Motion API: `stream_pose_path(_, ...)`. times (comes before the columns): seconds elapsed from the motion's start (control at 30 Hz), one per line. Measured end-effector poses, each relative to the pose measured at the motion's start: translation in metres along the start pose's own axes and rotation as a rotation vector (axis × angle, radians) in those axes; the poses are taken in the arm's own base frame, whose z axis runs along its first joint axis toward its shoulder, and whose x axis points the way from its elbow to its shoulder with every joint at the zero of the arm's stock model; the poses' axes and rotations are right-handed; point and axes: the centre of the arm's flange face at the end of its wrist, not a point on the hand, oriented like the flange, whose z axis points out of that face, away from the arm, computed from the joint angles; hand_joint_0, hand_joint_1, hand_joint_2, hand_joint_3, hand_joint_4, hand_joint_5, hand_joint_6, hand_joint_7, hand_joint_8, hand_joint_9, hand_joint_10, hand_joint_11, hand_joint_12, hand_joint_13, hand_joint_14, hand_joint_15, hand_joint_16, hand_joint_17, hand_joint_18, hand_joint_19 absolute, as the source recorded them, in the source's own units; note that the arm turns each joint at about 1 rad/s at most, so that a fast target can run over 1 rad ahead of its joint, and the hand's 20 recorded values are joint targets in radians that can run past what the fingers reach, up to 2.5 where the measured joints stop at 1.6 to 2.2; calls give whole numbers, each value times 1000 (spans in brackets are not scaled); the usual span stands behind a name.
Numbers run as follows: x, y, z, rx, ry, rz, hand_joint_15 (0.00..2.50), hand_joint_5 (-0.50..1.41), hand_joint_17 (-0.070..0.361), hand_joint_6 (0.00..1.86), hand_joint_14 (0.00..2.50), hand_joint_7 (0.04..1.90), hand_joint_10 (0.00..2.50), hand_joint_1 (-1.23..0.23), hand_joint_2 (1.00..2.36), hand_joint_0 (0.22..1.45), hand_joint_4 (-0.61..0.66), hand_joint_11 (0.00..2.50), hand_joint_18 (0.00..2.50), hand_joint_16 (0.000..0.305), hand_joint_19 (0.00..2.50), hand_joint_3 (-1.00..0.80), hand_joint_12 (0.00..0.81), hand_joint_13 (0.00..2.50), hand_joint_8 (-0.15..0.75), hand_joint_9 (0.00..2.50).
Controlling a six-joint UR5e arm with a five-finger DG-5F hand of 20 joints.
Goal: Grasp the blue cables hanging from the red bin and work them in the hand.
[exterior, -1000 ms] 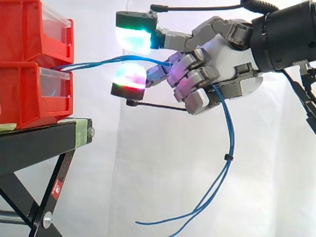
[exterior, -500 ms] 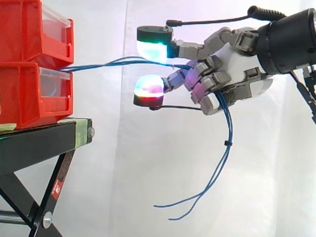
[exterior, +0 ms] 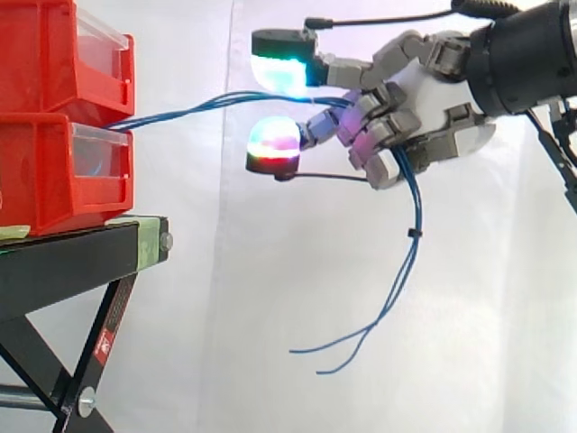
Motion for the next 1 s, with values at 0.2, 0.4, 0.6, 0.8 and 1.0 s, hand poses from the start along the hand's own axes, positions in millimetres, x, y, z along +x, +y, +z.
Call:
stream_pose_path(0.2,2,16,4,-29,-2,-38,2079,215,157,390,2500,1267,2500,-605,1016,916,226,2500,2425,209,764,-644,704,2067,510,1913)
stream_pose_path(0.4,5,21,7,-57,8,-50,2079,213,157,400,2500,1274,2500,-604,1017,923,226,2500,2425,209,764,-634,704,2067,510,1913)
stream_pose_path(0.6,7,22,7,-66,19,-49,2079,193,157,438,2500,1253,2500,-598,1010,896,242,2500,2425,209,764,-787,704,2067,510,1913)
stream_pose_path(0.8,10,20,3,-50,40,-65,2079,212,157,410,2500,1266,2500,-591,1005,841,257,2500,2425,209,764,-875,704,2067,510,1913)
stream_pose_path(1.0,12,18,1,-33,57,-83,2079,221,157,396,2500,1283,2500,-618,1010,874,244,2500,2425,209,764,-778,704,2067,510,1913)
